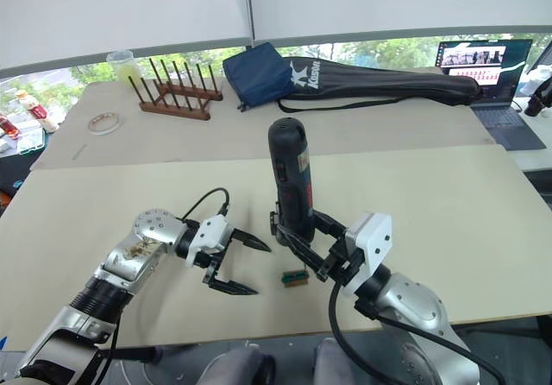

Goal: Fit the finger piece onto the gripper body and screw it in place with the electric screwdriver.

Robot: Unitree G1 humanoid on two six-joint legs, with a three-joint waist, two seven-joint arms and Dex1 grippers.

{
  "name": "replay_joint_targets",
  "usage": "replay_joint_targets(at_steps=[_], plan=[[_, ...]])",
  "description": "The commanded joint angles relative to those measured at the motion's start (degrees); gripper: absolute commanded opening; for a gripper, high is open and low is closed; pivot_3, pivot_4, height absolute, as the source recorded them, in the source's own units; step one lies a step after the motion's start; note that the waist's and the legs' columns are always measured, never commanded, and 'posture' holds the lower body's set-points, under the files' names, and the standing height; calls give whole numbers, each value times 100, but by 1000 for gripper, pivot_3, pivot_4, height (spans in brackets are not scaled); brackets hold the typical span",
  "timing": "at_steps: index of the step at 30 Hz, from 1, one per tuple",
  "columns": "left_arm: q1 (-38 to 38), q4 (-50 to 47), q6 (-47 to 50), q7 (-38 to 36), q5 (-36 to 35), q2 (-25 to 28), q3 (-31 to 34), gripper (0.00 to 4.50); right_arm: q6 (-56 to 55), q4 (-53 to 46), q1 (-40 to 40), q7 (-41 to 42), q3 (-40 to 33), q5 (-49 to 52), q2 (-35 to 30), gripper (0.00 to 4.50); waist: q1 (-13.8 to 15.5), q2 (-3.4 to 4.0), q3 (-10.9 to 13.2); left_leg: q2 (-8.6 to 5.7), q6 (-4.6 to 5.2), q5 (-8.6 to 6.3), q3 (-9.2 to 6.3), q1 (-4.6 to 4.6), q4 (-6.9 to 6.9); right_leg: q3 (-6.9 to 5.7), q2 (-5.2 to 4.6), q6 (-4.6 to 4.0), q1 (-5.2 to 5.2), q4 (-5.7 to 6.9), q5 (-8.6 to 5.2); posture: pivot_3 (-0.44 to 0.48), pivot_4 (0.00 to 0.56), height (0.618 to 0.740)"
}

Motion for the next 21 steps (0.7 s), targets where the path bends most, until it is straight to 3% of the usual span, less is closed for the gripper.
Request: replay_joint_targets(at_steps=[1,21], plan=[[-32,-85,-78,-16,9,32,51,4500,-177,-221,-45,36,-22,180,19,1966,1,0,0,0,0,0,0,0,0,0,0,0,0,0,0,0,150,740],[-95,-182,-43,154,0,-18,73,4500,-334,-103,-25,121,20,45,19,1966,4,0,0,0,0,0,0,0,0,0,0,0,1,-1,0,0,150,740]])
